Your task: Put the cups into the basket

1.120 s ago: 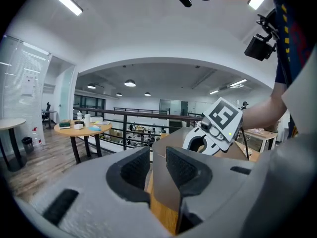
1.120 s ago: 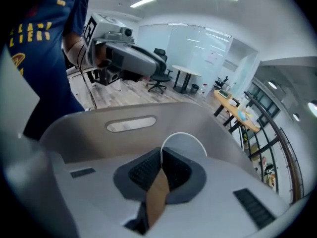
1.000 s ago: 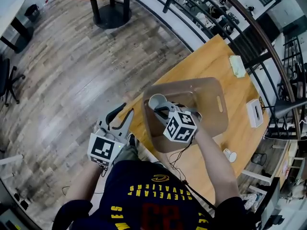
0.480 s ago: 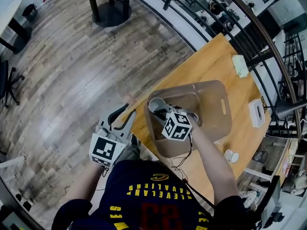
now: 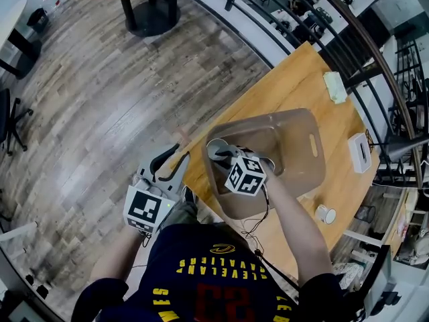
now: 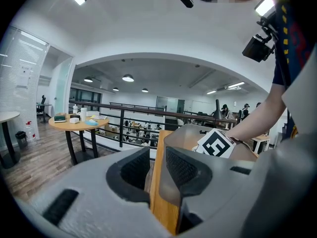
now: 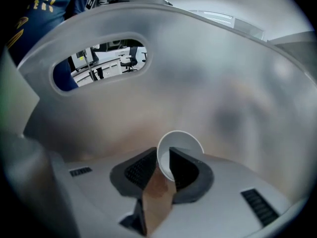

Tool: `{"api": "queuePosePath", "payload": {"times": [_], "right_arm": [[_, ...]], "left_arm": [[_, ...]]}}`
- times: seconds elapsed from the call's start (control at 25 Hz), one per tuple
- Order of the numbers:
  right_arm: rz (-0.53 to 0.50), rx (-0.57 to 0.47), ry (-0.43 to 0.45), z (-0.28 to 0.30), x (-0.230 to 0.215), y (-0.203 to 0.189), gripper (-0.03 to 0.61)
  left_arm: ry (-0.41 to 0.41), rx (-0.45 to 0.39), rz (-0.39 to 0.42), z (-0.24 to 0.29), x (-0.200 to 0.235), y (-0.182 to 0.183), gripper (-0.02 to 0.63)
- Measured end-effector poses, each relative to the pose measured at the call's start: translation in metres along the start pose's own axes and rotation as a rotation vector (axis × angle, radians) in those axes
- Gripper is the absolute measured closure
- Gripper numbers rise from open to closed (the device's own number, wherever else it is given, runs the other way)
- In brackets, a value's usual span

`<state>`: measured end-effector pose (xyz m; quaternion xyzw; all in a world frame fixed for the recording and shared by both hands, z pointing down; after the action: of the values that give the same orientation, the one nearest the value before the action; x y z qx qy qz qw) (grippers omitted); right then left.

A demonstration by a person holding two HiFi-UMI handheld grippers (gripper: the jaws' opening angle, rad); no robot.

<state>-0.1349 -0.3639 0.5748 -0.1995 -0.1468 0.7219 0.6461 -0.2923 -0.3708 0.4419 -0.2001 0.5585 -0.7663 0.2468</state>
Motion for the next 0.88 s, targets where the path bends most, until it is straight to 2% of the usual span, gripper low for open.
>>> {"api": "queuePosePath", "payload": {"times": [0.12, 0.24, 0.36, 0.48, 0.64, 0.8, 0.88], "right_arm": [[0.015, 0.015, 0.013, -0.002, 0.004, -0.004, 0.47], [0.027, 0.001, 0.0, -0.01, 0.006, -0.001, 0.456], [0.031, -0.04, -0.074, -0.028, 0.006, 0.004, 0.449], [0.05, -0.132, -0.207, -0.062, 0.003, 0.012, 0.449], [0.091, -0.299, -0.422, -0.13, -0.001, 0.016, 0.451], [0.235, -0.582, -0.653, -0.206, 0.032, 0.003, 0.479], [0.303, -0.704, -0.769, -0.238, 0.06, -0.011, 0.516]], "left_arm": [[-0.013, 0.0, -0.002, 0.002, -0.003, 0.0, 0.523], [-0.026, -0.004, 0.004, 0.002, -0.003, 0.002, 0.523], [-0.035, -0.002, 0.006, 0.002, -0.004, 0.005, 0.523], [-0.046, -0.007, 0.015, 0.002, -0.009, 0.014, 0.523], [-0.072, -0.065, 0.071, 0.006, -0.025, 0.04, 0.523], [-0.134, -0.102, 0.125, 0.001, -0.059, 0.061, 0.523], [-0.168, -0.135, 0.147, -0.003, -0.082, 0.073, 0.523]]}}
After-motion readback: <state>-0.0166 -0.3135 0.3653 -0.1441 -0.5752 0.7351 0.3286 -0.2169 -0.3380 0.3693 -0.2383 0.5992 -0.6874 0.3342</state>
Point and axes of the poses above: the fingertips, and each gripper's own axes: z forward along the fingers, x to its left, y out of its top, the point moved 6 cm from there along -z, backward along the fingers, and after that the axes turned 11 degrees about y, right-handed, at the moved point
